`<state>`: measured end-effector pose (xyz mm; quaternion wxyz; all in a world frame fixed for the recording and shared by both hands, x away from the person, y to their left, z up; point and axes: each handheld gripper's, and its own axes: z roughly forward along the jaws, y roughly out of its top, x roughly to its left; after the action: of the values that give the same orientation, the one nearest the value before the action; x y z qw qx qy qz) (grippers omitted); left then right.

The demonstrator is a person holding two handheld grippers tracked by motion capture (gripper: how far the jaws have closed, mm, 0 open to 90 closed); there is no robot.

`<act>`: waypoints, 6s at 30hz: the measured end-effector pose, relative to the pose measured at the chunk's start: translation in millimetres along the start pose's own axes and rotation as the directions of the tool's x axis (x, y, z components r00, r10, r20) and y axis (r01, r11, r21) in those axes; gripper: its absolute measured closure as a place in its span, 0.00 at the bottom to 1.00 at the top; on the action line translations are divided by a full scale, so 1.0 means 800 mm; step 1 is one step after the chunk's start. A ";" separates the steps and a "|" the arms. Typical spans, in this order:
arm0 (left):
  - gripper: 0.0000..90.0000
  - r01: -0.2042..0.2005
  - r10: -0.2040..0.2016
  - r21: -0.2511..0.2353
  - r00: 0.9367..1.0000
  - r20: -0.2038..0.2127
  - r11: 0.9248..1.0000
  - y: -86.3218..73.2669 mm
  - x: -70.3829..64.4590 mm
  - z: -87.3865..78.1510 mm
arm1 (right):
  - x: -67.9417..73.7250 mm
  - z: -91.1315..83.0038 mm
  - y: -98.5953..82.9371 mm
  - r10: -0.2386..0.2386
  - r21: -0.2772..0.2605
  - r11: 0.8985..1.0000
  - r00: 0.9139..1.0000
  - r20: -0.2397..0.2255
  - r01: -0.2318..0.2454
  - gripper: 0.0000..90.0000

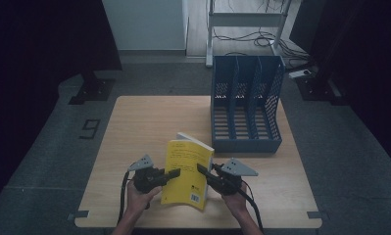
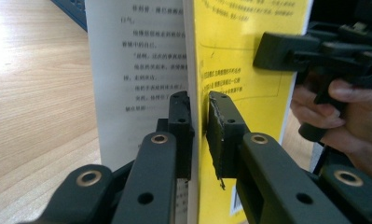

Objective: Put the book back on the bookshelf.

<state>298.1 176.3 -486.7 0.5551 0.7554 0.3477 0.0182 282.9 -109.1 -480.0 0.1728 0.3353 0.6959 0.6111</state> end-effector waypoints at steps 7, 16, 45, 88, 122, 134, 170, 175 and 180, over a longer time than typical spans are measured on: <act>0.86 -0.018 0.018 0.011 1.000 0.001 1.000 -0.002 -0.004 0.007 | 0.002 -0.009 0.009 -0.029 -0.017 0.999 1.000 0.009 0.029 0.80; 0.87 -0.019 0.019 0.025 1.000 -0.009 0.999 -0.003 -0.003 0.008 | 0.006 -0.007 0.008 -0.028 -0.025 0.999 1.000 0.000 0.028 0.81; 0.86 -0.038 0.038 0.006 0.999 0.011 0.999 0.000 -0.008 0.005 | 0.028 -0.019 0.020 -0.188 -0.038 0.981 0.981 0.047 0.190 0.82; 0.74 -0.060 0.061 0.021 0.997 -0.045 0.998 -0.002 -0.012 0.011 | 0.018 -0.016 0.020 -0.184 0.055 0.982 0.983 0.005 0.183 0.82; 0.77 -0.096 0.096 0.028 0.995 -0.012 0.995 -0.002 -0.014 0.011 | 0.026 -0.016 0.031 -0.209 0.067 0.975 0.978 -0.029 0.210 0.82; 0.48 -0.086 0.086 0.004 0.995 -0.048 0.996 -0.001 -0.014 0.013 | 0.034 -0.017 0.031 -0.213 0.048 0.975 0.976 -0.039 0.215 0.83; 0.38 -0.013 0.014 0.008 0.996 -0.084 1.000 0.001 -0.005 0.008 | 0.031 -0.051 0.053 -0.169 -0.061 0.983 0.984 0.056 0.172 0.83; 0.38 -0.005 0.007 0.019 0.997 -0.082 1.000 0.000 -0.004 0.009 | 0.030 -0.055 0.055 -0.152 -0.083 0.984 0.985 0.079 0.158 0.83; 0.37 0.005 -0.003 0.029 0.997 -0.079 1.000 -0.001 -0.002 0.011 | 0.028 -0.059 0.057 -0.144 -0.099 0.983 0.986 0.085 0.153 0.83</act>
<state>300.4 168.2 -490.0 0.5298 0.7615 0.3711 0.0421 247.6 -127.5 -423.3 0.2623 0.2964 0.6785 0.6189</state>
